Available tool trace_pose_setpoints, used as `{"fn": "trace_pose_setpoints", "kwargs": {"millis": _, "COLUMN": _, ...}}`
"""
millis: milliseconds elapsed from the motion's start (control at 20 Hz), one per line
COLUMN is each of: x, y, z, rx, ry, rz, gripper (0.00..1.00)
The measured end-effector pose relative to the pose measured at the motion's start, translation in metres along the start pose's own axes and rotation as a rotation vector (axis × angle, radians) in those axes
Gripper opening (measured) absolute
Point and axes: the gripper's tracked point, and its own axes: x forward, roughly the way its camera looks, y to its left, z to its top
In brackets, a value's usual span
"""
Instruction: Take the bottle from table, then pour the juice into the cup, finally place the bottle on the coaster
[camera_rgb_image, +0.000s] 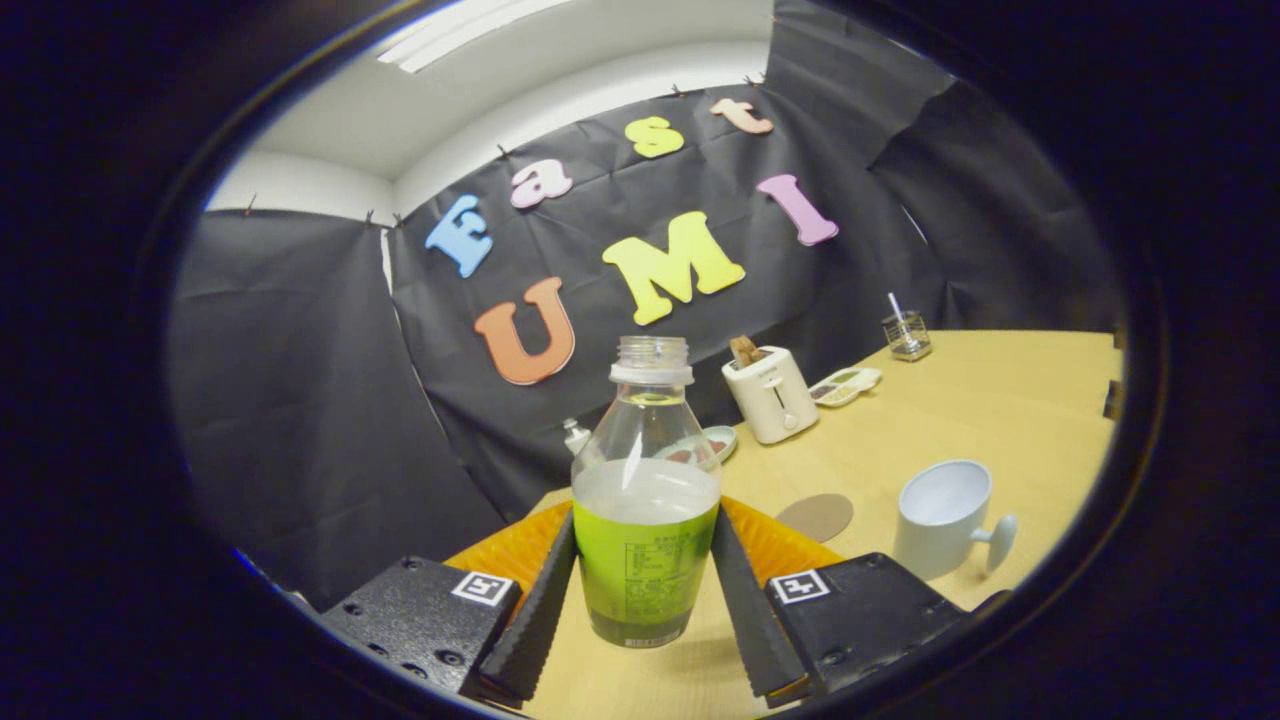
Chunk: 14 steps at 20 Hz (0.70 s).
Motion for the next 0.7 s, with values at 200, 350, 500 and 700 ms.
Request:
{"fn": "trace_pose_setpoints", "kwargs": {"millis": 200, "x": 0.004, "y": -0.017, "z": 0.008, "rx": 0.168, "ry": 0.011, "rz": 0.026, "gripper": 0.79}}
{"fn": "trace_pose_setpoints", "kwargs": {"millis": 350, "x": 0.007, "y": -0.022, "z": 0.010, "rx": 0.232, "ry": 0.033, "rz": 0.058, "gripper": 0.79}}
{"fn": "trace_pose_setpoints", "kwargs": {"millis": 500, "x": 0.012, "y": -0.025, "z": 0.013, "rx": 0.321, "ry": 0.047, "rz": 0.093, "gripper": 0.78}}
{"fn": "trace_pose_setpoints", "kwargs": {"millis": 700, "x": 0.014, "y": -0.027, "z": 0.018, "rx": 0.442, "ry": 0.054, "rz": 0.110, "gripper": 0.78}}
